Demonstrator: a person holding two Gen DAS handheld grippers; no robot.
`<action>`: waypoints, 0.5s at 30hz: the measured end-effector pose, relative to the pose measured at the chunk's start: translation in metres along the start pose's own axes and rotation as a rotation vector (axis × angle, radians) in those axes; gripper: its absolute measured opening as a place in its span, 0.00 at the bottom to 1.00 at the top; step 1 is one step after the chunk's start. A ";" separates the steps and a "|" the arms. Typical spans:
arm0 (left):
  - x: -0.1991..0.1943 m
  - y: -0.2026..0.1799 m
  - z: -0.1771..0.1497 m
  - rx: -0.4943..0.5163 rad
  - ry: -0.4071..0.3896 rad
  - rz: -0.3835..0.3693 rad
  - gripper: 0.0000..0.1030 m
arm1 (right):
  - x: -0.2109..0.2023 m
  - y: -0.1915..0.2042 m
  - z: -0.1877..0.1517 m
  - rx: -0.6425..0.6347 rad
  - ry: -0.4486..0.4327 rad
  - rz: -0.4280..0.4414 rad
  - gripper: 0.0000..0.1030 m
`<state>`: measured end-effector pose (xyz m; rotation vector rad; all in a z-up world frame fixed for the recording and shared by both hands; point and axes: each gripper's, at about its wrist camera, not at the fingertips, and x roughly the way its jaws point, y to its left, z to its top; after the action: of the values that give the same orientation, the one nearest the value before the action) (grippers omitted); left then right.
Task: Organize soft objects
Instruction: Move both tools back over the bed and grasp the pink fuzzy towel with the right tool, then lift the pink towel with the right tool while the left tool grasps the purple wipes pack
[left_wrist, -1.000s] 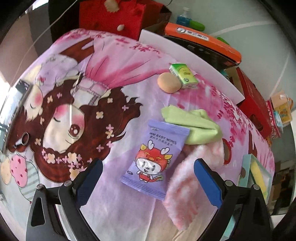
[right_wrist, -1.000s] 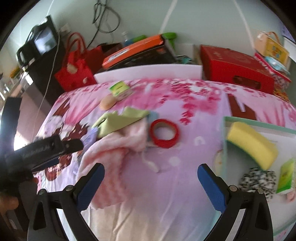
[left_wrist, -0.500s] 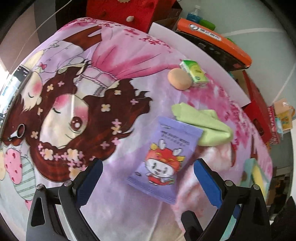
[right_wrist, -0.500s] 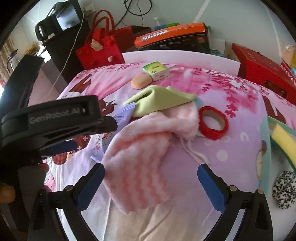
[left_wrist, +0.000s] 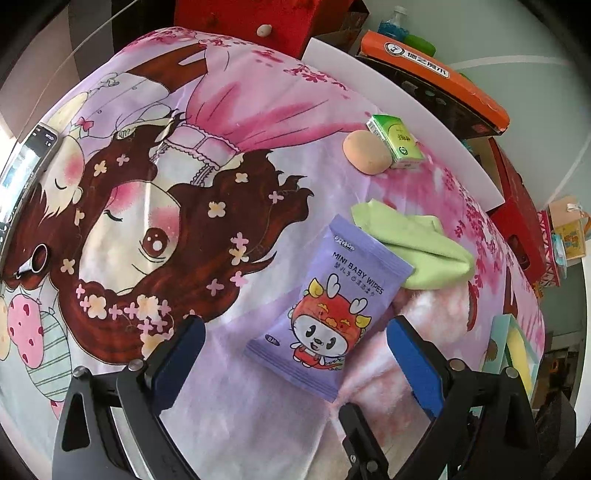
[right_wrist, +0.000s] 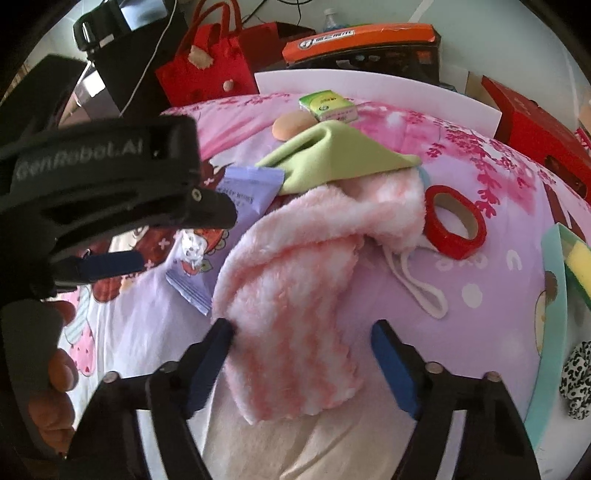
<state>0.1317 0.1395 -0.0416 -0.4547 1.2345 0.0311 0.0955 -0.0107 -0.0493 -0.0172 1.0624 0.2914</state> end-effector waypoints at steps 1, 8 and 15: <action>0.002 0.000 0.000 -0.002 0.003 0.000 0.96 | 0.000 0.001 0.000 -0.006 0.000 -0.003 0.66; 0.011 -0.003 -0.003 0.000 0.023 -0.003 0.96 | 0.000 0.002 -0.002 -0.023 0.000 -0.002 0.39; 0.019 -0.006 -0.005 -0.001 0.029 0.011 0.96 | -0.002 -0.005 0.000 -0.001 0.003 0.002 0.24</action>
<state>0.1354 0.1281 -0.0583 -0.4511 1.2653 0.0348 0.0958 -0.0163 -0.0489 -0.0176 1.0653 0.2934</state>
